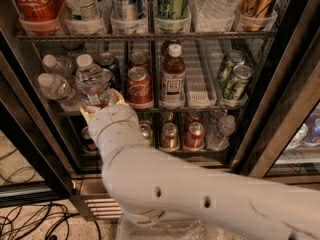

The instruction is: Pick water bottle from middle shelf of fridge

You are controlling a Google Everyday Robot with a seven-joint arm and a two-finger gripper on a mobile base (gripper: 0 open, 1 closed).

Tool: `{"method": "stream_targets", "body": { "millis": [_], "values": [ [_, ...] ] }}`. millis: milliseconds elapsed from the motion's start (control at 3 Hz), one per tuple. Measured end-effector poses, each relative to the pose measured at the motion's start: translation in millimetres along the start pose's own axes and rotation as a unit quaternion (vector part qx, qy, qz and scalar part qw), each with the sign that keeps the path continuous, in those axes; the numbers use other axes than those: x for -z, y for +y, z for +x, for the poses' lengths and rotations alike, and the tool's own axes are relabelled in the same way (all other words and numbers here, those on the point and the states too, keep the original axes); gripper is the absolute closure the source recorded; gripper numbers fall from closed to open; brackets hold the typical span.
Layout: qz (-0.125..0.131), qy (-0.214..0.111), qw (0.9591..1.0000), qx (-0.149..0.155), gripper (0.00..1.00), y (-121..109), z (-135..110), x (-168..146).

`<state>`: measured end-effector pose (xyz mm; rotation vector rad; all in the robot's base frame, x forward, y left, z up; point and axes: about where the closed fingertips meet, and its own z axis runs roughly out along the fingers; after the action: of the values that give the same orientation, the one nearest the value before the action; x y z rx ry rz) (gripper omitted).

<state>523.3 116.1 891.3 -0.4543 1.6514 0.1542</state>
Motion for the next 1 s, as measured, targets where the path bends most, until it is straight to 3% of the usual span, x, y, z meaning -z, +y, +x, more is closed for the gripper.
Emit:
{"method": "stream_targets", "body": {
  "millis": [333,667,1000],
  "values": [
    [0.000,0.002,1.0000,0.005,1.00,-20,1,-2],
    [0.000,0.002,1.0000,0.005,1.00,-20,2,-2],
    [0.022,0.027,0.9994,-0.001,1.00,-90,3,1]
  ]
}}
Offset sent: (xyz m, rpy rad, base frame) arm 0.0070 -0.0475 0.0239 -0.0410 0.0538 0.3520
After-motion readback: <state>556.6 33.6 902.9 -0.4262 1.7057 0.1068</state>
